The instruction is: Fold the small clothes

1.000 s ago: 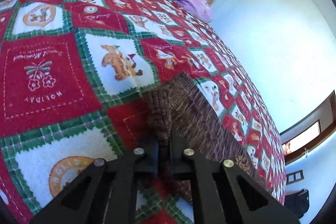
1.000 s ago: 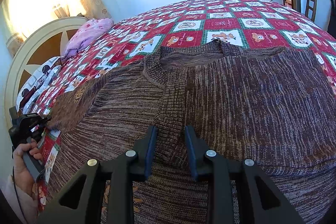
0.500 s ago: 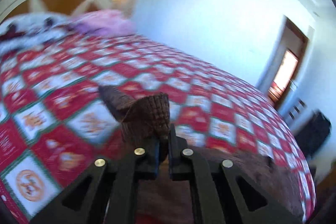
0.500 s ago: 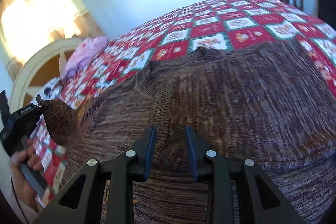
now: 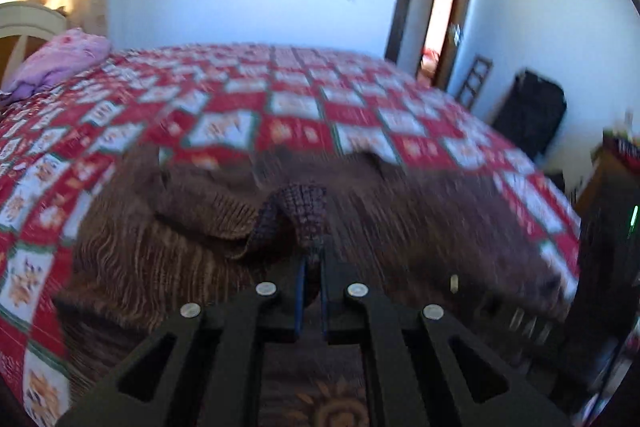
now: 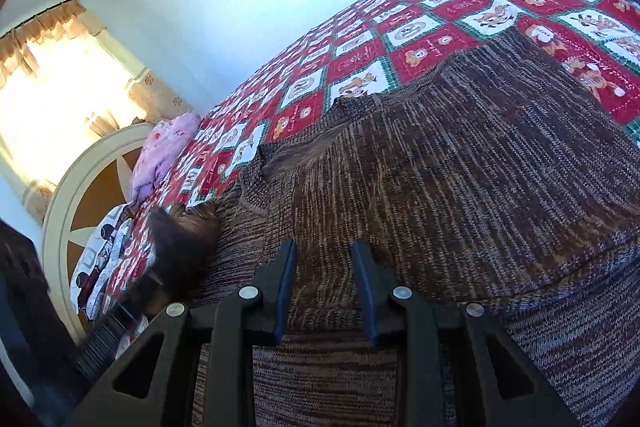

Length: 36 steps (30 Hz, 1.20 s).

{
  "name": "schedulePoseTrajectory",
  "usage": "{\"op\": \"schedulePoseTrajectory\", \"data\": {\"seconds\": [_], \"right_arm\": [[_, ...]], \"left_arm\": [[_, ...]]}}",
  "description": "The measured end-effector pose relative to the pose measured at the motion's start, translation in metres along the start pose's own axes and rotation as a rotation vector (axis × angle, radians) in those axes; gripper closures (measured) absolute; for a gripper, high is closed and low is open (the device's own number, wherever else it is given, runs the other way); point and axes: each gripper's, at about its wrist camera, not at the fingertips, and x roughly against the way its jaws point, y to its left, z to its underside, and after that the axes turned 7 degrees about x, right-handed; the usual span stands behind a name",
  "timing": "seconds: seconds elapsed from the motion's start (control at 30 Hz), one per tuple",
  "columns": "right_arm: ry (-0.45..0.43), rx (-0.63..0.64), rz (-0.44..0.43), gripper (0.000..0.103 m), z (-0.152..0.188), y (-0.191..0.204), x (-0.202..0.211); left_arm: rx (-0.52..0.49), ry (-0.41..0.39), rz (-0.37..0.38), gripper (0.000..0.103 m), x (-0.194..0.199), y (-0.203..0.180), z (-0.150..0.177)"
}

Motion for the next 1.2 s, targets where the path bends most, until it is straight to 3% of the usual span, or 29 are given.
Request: {"op": "schedulePoseTrajectory", "data": {"seconds": [0.1,0.13,0.2,0.27,0.3,0.47,0.53,0.6,0.63,0.67,0.73,0.83,0.93,1.03,1.07,1.13,1.2], "right_arm": [[0.004,-0.015,-0.014,0.072,0.000,-0.002,-0.001],[0.004,-0.018,-0.016,0.072,0.000,-0.003,-0.001],[0.005,-0.018,-0.015,0.072,0.000,-0.003,-0.001],[0.007,-0.016,-0.013,0.072,0.000,-0.003,-0.002],[0.008,-0.017,-0.014,0.072,0.000,-0.003,-0.002],[0.055,0.030,0.051,0.072,-0.006,0.008,-0.007],[0.087,0.112,0.102,0.072,-0.013,0.027,-0.008],[0.069,0.165,0.042,0.069,-0.019,0.048,-0.003],[0.049,0.204,0.016,0.054,-0.022,0.062,0.000],[0.032,0.246,0.003,0.032,-0.025,0.075,0.002],[0.003,0.380,-0.010,0.023,-0.028,0.105,-0.002],[0.057,0.662,0.041,0.023,-0.021,0.146,-0.024],[0.102,0.884,0.086,0.027,-0.004,0.169,-0.048],[0.166,0.931,0.091,0.029,0.000,0.168,-0.071],[0.196,0.938,0.089,0.043,0.001,0.166,-0.080],[0.278,0.947,0.074,0.058,0.004,0.161,-0.097],[0.279,0.948,0.055,0.059,0.003,0.159,-0.100]], "left_arm": [[-0.029,0.056,-0.027,0.093,0.000,-0.005,0.000],[-0.035,0.077,-0.024,0.086,0.004,-0.006,0.002],[-0.038,0.094,-0.018,0.064,0.017,-0.003,0.008],[-0.038,0.058,-0.046,0.030,0.036,0.005,0.017],[-0.022,0.039,-0.072,0.026,0.045,0.012,0.022],[0.243,0.050,-0.151,0.025,0.058,0.081,0.051],[0.288,0.006,-0.122,0.025,0.061,0.096,0.061],[0.279,-0.008,-0.125,0.024,0.060,0.092,0.062],[0.253,0.002,-0.142,0.019,0.057,0.086,0.061],[0.225,0.011,-0.153,0.011,0.053,0.080,0.061],[0.151,0.044,-0.178,0.002,0.047,0.068,0.062],[0.099,0.057,-0.229,0.002,0.046,0.062,0.064],[0.139,0.041,-0.181,0.002,0.053,0.072,0.065],[0.167,0.022,-0.145,0.002,0.058,0.076,0.067],[0.166,0.021,-0.146,0.002,0.057,0.076,0.067],[0.161,0.022,-0.150,0.002,0.056,0.074,0.066],[0.162,0.020,-0.147,0.002,0.057,0.073,0.066]]}}
